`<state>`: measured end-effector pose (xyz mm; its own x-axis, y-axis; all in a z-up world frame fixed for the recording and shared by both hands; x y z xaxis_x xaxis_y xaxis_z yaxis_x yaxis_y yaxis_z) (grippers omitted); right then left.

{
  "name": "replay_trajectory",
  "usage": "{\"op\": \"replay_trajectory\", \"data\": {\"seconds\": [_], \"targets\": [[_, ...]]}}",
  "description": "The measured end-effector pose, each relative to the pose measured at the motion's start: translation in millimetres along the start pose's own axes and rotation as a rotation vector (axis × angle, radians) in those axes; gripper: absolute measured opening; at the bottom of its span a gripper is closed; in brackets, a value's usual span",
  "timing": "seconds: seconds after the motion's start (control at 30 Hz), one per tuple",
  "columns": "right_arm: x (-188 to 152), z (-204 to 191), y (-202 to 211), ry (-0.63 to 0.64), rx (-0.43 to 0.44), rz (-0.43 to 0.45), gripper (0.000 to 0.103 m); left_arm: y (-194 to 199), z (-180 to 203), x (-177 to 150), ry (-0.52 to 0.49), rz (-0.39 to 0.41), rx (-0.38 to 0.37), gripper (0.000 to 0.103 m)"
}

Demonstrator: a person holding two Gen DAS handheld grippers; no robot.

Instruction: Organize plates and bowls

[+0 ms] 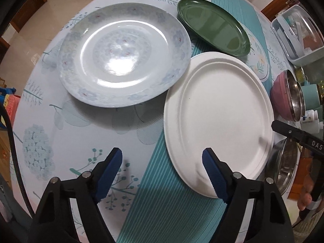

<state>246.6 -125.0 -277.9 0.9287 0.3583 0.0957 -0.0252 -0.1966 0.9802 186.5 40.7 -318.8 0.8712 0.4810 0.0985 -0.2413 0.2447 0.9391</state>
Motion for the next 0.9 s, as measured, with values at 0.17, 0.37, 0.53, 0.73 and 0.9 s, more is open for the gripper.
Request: {"op": "replay_trajectory", "data": {"seconds": [0.17,0.37,0.53,0.73,0.9], "targets": [[1.7,5.0,-4.2,-0.006,0.004,-0.009,0.052,-4.4,-1.6,0.7,0.008,-0.011,-0.004,0.074],[8.6,6.6,-6.1,-0.002,0.002,-0.013,0.052,-14.7,1.1,7.8,0.025,-0.032,-0.033,0.065],[10.9,4.7,-13.6,0.008,-0.01,-0.032,0.047,-20.5,1.7,10.8,0.032,-0.042,-0.041,0.064],[13.5,5.4,-17.2,0.028,-0.037,-0.039,0.043,-26.6,2.9,11.0,0.026,-0.06,-0.053,0.056],[16.0,6.2,-20.7,0.03,-0.046,-0.047,0.035,-29.9,6.6,13.7,0.019,-0.068,-0.06,0.052]]}}
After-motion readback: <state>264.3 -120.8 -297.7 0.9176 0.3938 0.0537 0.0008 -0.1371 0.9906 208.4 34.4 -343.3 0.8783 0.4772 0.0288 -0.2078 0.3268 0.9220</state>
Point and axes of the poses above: each gripper's, at about its wrist camera, not at the fingertips, and y roughly against the way its jaws point, z to its right, x to its top, the point moved 9 cm from there along -y, roughly the way its jaws point, and after that the axes turned 7 degrees about -x, right-handed, at the moved point
